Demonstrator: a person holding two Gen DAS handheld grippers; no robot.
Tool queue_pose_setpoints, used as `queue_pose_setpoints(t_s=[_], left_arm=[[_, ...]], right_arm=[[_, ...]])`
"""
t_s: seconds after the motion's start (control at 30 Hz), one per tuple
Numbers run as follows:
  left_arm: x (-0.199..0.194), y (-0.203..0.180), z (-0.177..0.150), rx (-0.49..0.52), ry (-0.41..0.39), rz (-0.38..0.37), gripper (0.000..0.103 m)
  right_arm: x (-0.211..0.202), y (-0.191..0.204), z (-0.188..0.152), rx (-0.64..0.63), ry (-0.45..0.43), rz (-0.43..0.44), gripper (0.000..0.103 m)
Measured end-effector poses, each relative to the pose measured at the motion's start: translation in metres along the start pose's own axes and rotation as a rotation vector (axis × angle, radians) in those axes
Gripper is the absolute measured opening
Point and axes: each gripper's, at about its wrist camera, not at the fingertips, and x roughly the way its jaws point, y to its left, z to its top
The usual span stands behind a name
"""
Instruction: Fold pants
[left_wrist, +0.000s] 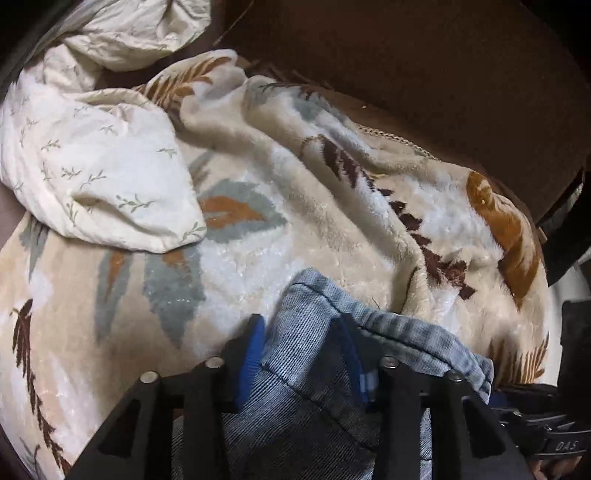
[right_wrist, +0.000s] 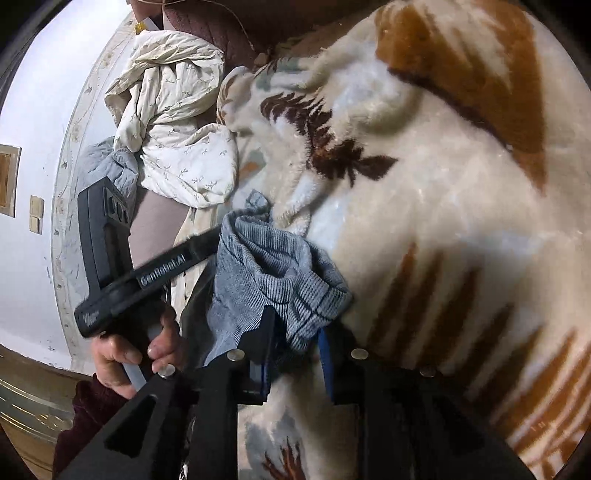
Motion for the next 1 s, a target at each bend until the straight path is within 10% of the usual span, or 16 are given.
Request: queue_pose_setpoints(t_s=[0.2, 0.63, 1.0], left_arm=[[-0.011, -0.001, -0.007, 0.001, -0.067, 0.032, 0.012], [-0.124, 0.046, -0.034, -0.196, -0.381, -0.056, 0.011], [-0.170, 0.116, -0.122, -0.369, -0.388, -0.104, 0.019]], right_arm=[[-0.001, 0.014, -0.001, -0.080, -0.035, 0.031, 0.013], [-0.030, 0.103, -0.040, -0.448, -0.172, 0.049, 0.012], [0.011, 0.184, -0.127, -0.853, -0.071, 0.024, 0.012]])
